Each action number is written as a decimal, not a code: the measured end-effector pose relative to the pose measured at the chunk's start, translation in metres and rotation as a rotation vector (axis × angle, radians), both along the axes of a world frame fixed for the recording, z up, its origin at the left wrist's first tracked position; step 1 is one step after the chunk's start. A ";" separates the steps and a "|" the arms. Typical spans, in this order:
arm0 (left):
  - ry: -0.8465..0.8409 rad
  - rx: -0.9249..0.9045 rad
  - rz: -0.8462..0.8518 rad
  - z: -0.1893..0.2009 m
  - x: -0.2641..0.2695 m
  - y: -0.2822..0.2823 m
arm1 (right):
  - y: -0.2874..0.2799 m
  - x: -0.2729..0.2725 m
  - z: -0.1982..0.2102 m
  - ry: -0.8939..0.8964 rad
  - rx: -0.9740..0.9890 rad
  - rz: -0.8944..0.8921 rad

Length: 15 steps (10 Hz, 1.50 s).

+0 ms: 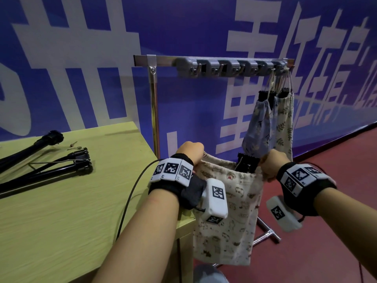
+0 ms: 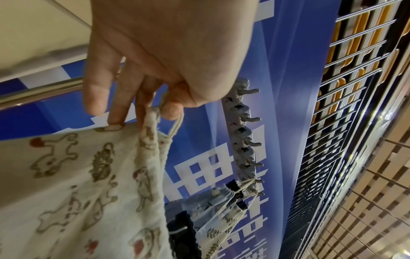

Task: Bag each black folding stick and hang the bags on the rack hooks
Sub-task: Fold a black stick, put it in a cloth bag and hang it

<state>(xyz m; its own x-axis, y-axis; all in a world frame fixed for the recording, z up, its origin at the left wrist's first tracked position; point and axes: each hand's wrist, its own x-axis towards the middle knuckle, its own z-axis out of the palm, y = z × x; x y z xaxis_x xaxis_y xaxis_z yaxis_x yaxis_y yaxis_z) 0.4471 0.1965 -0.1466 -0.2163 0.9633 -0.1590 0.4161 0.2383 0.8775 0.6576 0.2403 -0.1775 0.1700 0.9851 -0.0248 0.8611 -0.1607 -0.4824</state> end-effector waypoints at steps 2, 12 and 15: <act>-0.141 0.060 0.000 0.000 -0.005 0.008 | -0.001 0.009 -0.004 -0.141 0.103 0.010; -0.647 0.146 0.164 0.004 -0.010 -0.003 | 0.008 -0.011 0.023 0.543 0.015 0.048; -0.564 0.068 0.024 0.009 -0.005 -0.004 | -0.017 -0.007 0.041 1.459 0.003 0.214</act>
<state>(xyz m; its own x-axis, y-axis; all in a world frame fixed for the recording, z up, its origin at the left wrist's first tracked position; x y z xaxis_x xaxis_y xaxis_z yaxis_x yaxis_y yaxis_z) 0.4419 0.1929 -0.1379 -0.1381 0.9712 -0.1943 -0.1267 0.1773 0.9760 0.6510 0.2236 -0.1363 -0.1482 0.9881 -0.0401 -0.3700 -0.0930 -0.9244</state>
